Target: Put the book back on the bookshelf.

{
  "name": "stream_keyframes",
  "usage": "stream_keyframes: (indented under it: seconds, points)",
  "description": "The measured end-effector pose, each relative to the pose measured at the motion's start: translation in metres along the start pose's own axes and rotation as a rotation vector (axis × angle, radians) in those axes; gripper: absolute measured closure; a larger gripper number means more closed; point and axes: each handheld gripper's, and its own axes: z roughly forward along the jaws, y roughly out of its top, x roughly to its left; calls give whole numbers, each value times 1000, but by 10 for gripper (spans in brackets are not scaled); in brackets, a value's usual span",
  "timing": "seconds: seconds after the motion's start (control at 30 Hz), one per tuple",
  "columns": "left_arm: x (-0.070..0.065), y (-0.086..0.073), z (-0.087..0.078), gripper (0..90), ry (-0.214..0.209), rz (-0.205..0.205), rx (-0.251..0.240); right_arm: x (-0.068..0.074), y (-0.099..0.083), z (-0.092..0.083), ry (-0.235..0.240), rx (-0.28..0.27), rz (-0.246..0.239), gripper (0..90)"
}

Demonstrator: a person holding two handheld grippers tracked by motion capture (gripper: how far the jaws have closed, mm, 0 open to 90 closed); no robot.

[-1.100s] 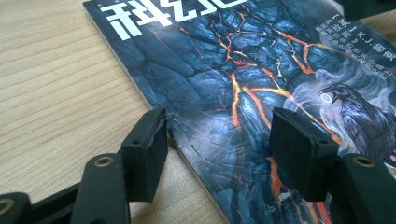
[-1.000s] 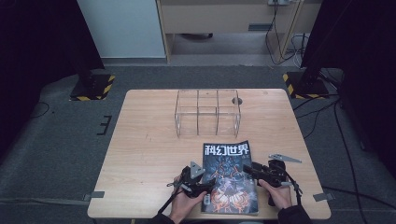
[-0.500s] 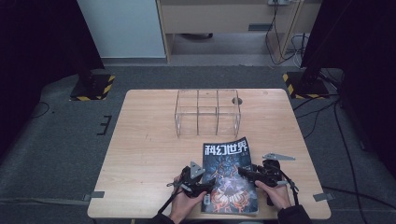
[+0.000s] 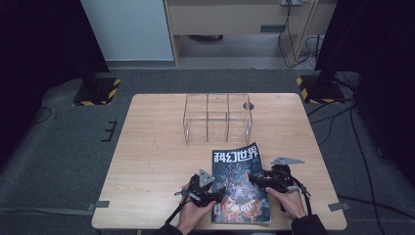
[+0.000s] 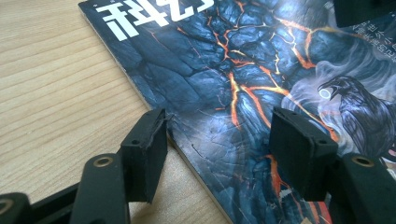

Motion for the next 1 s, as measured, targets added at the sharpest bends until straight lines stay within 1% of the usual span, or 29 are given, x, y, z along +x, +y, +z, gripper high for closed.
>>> stream_keyframes:
  seconds: [0.03,0.13,0.17,0.27,0.3,0.37,0.4,0.43,0.47,0.57,0.63,0.77,0.87,0.93,0.97,1.0]
  points:
    - [0,0,0,366,-1,1,0,1,1,-1,5,-1,-4,476]
    - [0,0,0,366,0,1,0,-3,0,4,3,27,10,469]
    - [0,0,0,366,2,0,0,-3,0,5,1,22,3,466]
    - [1,0,0,364,5,-1,2,-3,1,7,1,17,3,476]
    - [1,0,0,365,6,-2,3,-3,1,7,-6,18,2,485]
    - [1,0,0,364,6,-1,3,0,1,8,-31,24,-21,518]
    - [1,0,0,364,6,-1,3,0,1,8,-31,24,-21,518]
    - [1,0,0,364,5,-2,3,4,1,7,-69,30,-46,587]
    - [1,0,0,365,6,-1,3,5,2,7,-80,41,-48,616]
    - [2,0,0,365,4,-2,2,7,3,6,-105,49,-46,673]
    - [2,0,0,366,0,-3,1,8,4,4,-112,51,-68,705]
    - [3,0,-1,370,-6,-6,0,9,5,1,-106,48,-67,745]
    - [5,0,-1,373,-8,-11,-2,10,7,-1,-102,29,-82,766]
    - [5,0,-1,371,-4,-11,-2,12,7,-3,-94,21,-75,773]
    - [7,0,-1,371,0,-15,-4,13,9,-6,-67,2,-68,818]
    - [7,0,-2,372,2,-18,-5,13,9,-7,-57,-9,-64,822]
